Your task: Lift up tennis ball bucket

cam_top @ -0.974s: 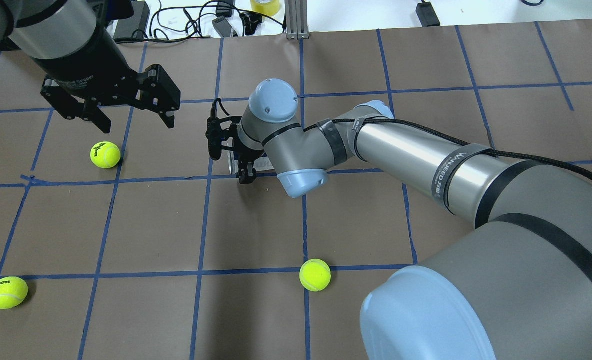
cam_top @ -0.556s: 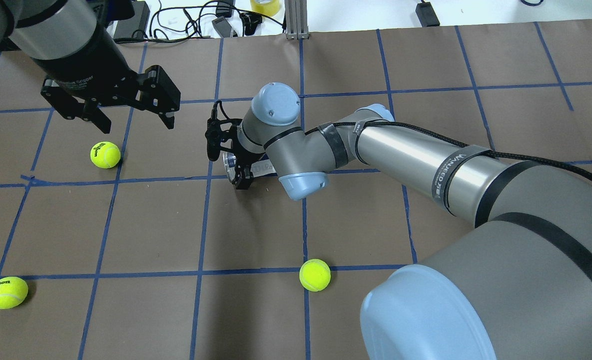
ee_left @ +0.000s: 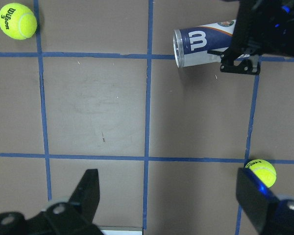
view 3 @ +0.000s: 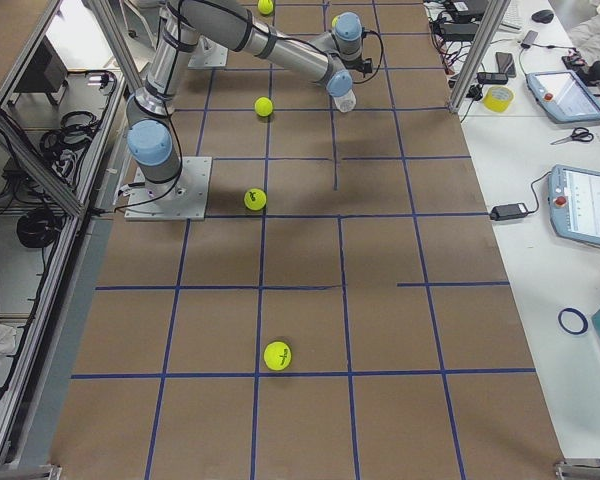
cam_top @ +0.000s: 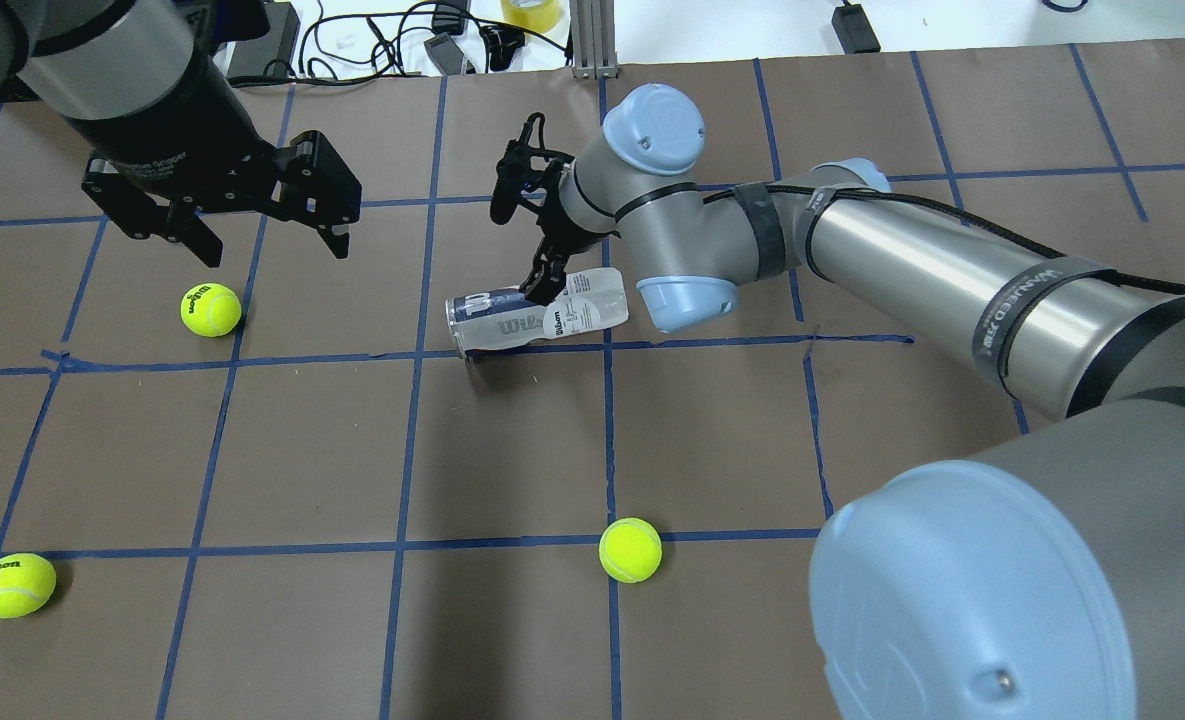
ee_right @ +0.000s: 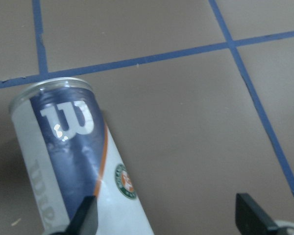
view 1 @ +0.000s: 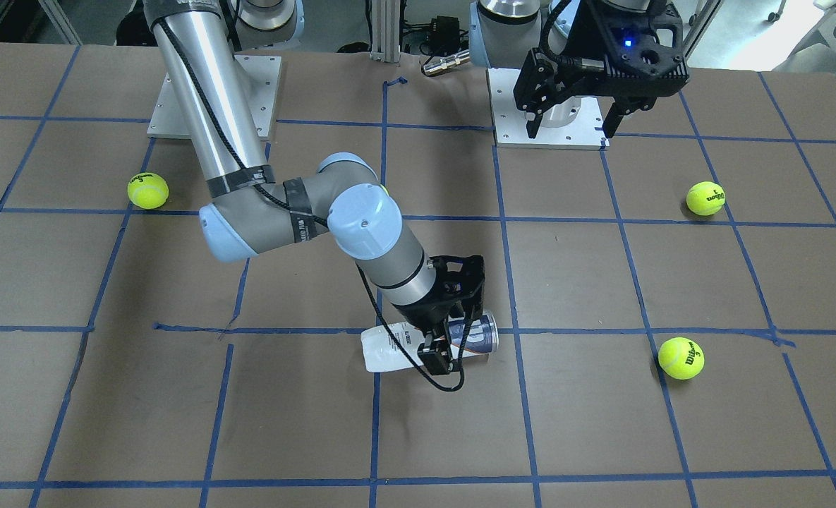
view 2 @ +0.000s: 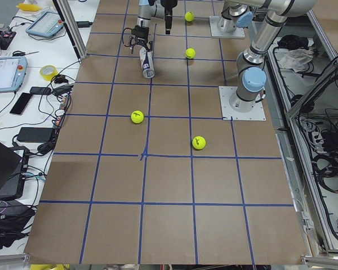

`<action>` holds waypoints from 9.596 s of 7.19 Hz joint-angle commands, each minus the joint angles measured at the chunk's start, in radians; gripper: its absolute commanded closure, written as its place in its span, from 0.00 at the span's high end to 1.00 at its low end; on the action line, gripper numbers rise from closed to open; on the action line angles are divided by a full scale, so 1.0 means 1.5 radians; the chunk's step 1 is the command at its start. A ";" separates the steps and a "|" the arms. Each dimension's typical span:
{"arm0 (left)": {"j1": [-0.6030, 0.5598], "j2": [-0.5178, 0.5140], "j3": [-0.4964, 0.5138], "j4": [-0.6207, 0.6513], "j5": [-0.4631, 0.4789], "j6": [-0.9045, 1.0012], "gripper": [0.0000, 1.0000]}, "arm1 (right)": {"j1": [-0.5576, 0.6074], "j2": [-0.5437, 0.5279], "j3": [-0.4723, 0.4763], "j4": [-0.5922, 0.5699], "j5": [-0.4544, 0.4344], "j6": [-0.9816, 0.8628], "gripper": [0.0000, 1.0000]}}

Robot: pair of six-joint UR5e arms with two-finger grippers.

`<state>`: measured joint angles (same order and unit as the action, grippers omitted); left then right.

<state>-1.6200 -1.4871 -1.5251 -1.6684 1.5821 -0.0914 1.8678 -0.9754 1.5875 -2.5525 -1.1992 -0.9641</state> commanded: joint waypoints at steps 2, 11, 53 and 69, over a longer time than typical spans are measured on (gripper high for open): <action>0.000 -0.012 -0.024 0.066 -0.012 -0.009 1.00 | -0.091 -0.111 0.000 0.134 -0.014 0.079 1.00; 0.122 -0.315 -0.069 0.260 -0.346 0.091 1.00 | -0.175 -0.433 -0.007 0.558 -0.127 0.368 1.00; 0.012 -0.054 0.012 0.117 -0.018 0.037 1.00 | -0.180 -0.455 0.001 0.681 -0.239 0.483 1.00; 0.031 -0.064 0.009 0.085 -0.007 0.060 1.00 | -0.199 -0.455 0.002 0.628 -0.252 0.548 1.00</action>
<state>-1.5805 -1.5535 -1.5179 -1.5502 1.5771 -0.0135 1.5693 -1.6583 1.5907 -1.6104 -1.5776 -0.1420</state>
